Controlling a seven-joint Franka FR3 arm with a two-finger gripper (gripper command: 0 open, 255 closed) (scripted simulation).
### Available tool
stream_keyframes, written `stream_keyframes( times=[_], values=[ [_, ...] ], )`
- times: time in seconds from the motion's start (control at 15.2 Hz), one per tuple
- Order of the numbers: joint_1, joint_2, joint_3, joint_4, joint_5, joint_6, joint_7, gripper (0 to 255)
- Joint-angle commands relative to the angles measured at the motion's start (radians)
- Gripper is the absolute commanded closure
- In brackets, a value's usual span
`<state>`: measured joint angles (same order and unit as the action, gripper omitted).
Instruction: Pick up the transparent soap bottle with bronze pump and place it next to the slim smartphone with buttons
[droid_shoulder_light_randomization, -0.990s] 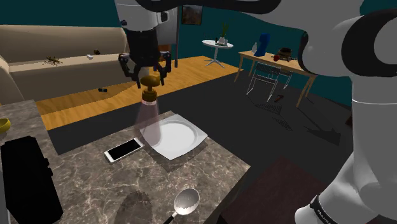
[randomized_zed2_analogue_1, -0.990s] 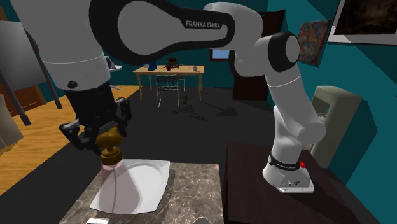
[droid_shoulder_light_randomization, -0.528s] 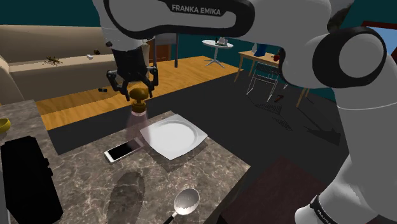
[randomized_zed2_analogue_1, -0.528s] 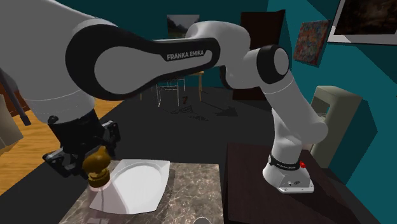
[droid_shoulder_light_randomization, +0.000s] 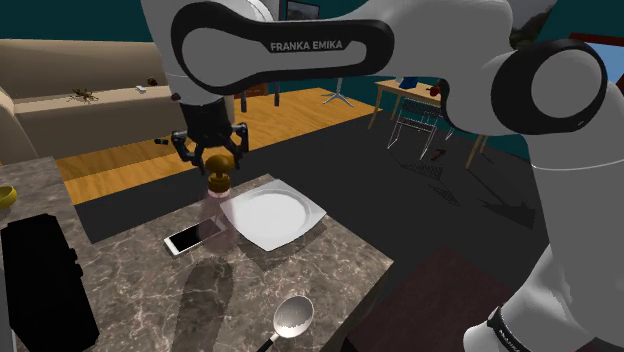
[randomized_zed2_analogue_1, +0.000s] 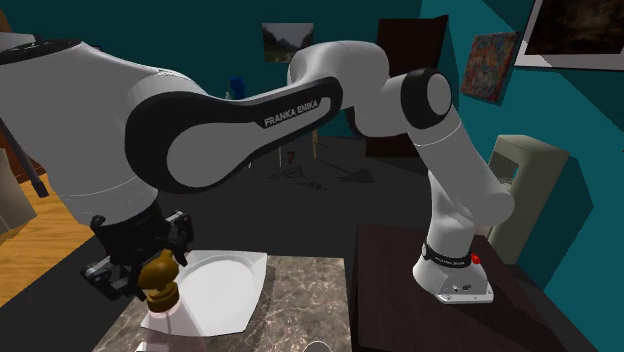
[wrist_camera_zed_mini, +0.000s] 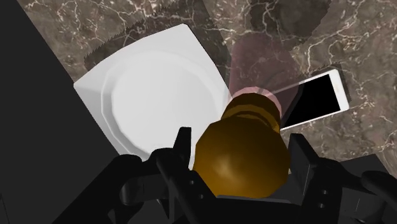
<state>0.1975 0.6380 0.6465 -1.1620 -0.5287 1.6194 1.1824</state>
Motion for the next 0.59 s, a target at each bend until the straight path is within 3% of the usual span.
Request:
stream_keyframes(
  times=[0.0,0.4,0.46,0.53],
  values=[
    [-0.004,-0.003,0.001,-0.01,0.001,0.008,0.002,255],
    [-0.003,-0.003,0.001,-0.01,0.001,0.008,0.002,255],
    [-0.004,-0.003,0.001,-0.01,0.001,0.008,0.002,0],
    [-0.003,-0.003,0.001,-0.01,0.001,0.008,0.002,0]
  ],
)
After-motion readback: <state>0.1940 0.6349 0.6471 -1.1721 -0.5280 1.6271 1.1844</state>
